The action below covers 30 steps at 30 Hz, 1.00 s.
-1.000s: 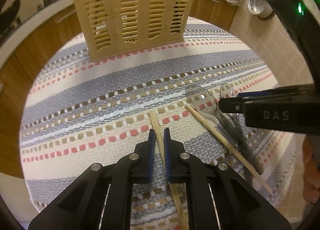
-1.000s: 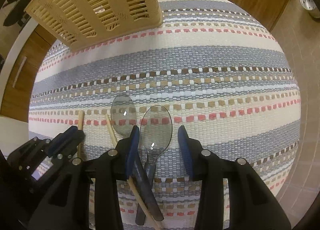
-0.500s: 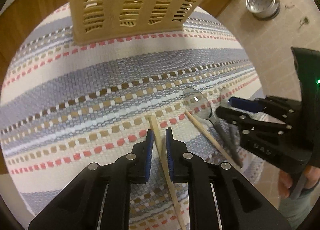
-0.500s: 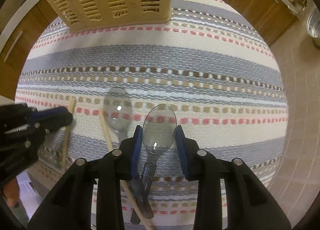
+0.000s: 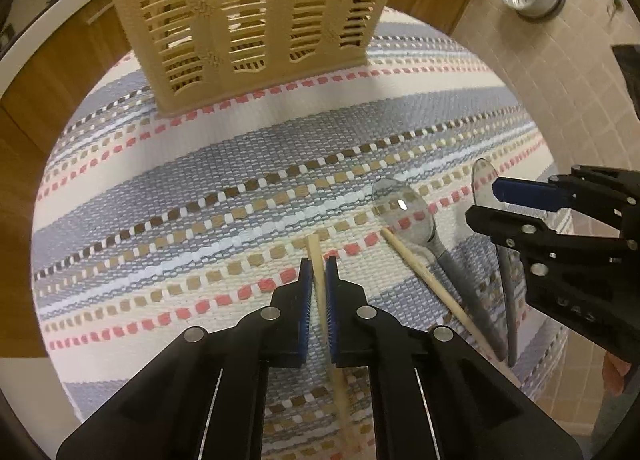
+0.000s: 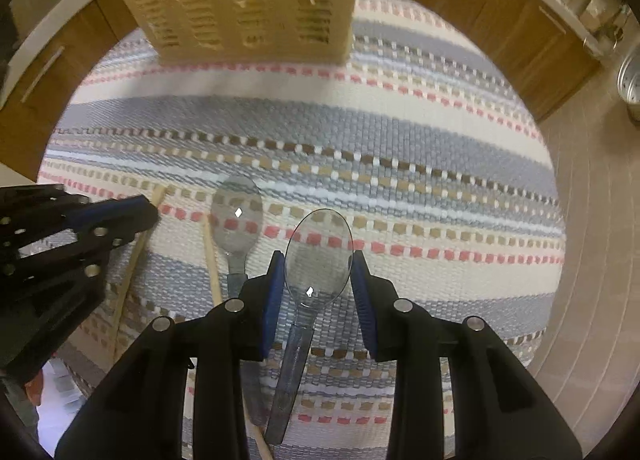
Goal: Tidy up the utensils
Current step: 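Lift the chopstick and clear spoon over the beige holder with both tools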
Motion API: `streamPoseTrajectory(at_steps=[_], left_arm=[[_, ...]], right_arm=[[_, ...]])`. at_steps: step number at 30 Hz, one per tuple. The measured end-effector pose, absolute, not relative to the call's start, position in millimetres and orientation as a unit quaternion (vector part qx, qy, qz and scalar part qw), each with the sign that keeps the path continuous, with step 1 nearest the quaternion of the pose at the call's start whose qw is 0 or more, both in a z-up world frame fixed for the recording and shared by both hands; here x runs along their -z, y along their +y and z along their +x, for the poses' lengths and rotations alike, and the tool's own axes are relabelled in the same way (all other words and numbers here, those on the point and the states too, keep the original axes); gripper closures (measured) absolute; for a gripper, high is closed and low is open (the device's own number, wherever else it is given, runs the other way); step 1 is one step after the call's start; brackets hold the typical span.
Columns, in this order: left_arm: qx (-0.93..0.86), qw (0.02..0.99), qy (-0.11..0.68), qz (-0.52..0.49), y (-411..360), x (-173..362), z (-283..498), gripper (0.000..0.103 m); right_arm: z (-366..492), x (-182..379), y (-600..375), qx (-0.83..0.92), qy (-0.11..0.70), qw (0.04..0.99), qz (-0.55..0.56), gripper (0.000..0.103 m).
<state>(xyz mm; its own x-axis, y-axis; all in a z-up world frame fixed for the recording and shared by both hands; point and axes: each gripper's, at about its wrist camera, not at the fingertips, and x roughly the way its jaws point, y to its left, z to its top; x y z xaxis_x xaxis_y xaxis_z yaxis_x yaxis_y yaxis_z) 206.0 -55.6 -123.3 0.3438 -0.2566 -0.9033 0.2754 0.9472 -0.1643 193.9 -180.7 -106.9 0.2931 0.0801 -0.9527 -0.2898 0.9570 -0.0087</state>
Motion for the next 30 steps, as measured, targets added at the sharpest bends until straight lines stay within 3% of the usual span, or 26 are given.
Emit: streamPoseTrajectory(at_steps=[7,23,30], left_arm=[[0.191,0.852,0.481,-0.078,-27,97,189,0.099],[0.186,0.931,0.303,-0.085,1,-10,157,0.1],[0.175,0.956,0.214,-0.103,14,-57,169,0.1]], right_arm=[[174,63,-201,-0.138,0.521,0.839,-0.075,0.073],[158,-9,-225,-0.151,0.412,0.899,-0.003,0.073],[165,-53,-227,-0.149,0.319,0.935,0.039,0.073]])
